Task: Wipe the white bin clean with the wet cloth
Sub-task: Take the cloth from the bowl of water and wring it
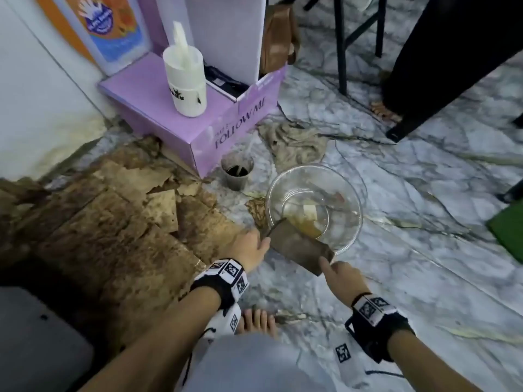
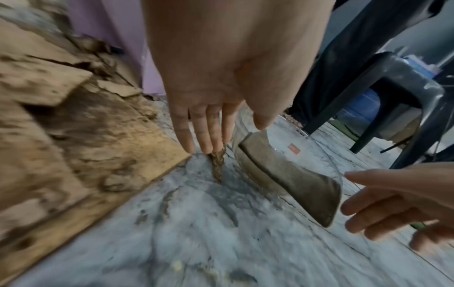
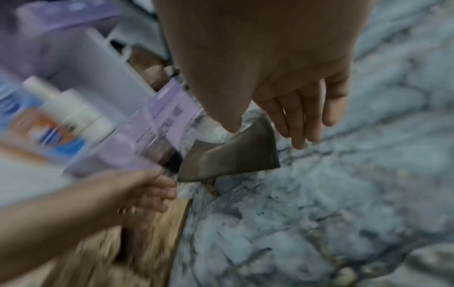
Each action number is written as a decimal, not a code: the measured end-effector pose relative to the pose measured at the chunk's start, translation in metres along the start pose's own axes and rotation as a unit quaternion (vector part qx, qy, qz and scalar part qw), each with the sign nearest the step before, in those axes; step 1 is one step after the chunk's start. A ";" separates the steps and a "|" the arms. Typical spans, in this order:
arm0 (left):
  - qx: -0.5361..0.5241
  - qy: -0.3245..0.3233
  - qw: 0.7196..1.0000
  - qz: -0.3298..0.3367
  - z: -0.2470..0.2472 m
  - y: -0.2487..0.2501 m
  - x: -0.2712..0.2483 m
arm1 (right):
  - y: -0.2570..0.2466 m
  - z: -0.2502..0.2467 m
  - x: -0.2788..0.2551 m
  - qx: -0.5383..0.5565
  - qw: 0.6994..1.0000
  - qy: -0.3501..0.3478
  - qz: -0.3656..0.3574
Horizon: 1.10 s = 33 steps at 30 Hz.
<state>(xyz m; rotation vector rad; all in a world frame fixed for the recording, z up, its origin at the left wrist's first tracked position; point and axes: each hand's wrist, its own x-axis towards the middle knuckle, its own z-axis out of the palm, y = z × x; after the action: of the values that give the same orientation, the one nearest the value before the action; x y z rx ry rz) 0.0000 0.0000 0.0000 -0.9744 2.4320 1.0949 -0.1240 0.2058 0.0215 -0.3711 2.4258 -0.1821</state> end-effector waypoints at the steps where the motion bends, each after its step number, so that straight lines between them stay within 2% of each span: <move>1: 0.002 0.007 1.000 0.000 0.004 0.001 0.007 | 0.000 0.004 0.007 0.047 0.999 -0.008 -0.003; 4: -0.004 0.030 1.000 0.002 0.014 0.004 0.022 | 0.002 0.013 0.023 0.145 0.989 -0.015 0.005; 9: -0.080 0.046 0.996 0.019 0.034 -0.006 0.030 | 0.017 0.034 0.041 0.235 0.972 0.017 -0.011; 13: -0.145 0.042 0.989 0.009 0.031 0.000 0.026 | 0.019 0.034 0.034 0.191 0.977 0.058 -0.070; 18: -0.174 0.059 0.983 0.026 0.024 0.010 0.019 | 0.012 0.016 0.025 0.187 0.967 0.096 -0.140; 22: -0.198 0.115 0.972 0.058 0.003 0.018 0.000 | 0.001 -0.004 0.013 0.211 0.950 0.112 -0.200; 27: -0.238 0.210 0.945 0.080 -0.047 0.025 -0.044 | -0.032 -0.037 -0.011 0.232 0.915 0.148 -0.296; 33: -0.290 0.307 0.903 0.077 -0.102 0.020 -0.109 | -0.093 -0.078 -0.045 0.232 0.875 0.126 -0.406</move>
<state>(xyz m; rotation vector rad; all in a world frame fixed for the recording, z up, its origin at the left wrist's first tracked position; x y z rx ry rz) 0.0657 -0.0163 0.1348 -1.5175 2.7406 1.8765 -0.1202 0.1344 0.1289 -1.1729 2.2081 -1.2165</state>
